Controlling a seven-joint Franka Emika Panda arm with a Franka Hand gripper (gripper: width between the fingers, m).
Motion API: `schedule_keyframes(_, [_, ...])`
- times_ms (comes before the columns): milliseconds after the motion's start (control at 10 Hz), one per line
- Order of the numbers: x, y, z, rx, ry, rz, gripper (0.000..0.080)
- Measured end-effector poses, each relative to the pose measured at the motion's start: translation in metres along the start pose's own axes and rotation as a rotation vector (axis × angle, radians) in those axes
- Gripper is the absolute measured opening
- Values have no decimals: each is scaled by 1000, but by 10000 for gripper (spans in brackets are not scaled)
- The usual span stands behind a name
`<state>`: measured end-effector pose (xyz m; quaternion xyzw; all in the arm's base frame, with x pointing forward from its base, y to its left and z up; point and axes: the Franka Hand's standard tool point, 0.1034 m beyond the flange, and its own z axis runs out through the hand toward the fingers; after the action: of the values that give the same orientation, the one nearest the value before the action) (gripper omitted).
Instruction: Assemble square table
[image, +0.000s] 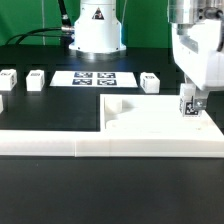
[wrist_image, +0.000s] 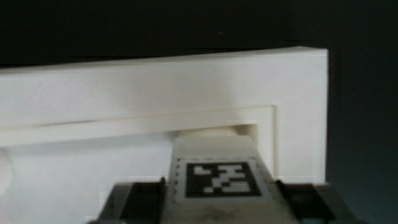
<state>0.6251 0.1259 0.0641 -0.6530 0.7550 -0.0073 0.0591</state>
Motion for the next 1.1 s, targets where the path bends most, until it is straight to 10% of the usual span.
schedule_keyframes(1100, [-4,-5,1,23,13,281,294])
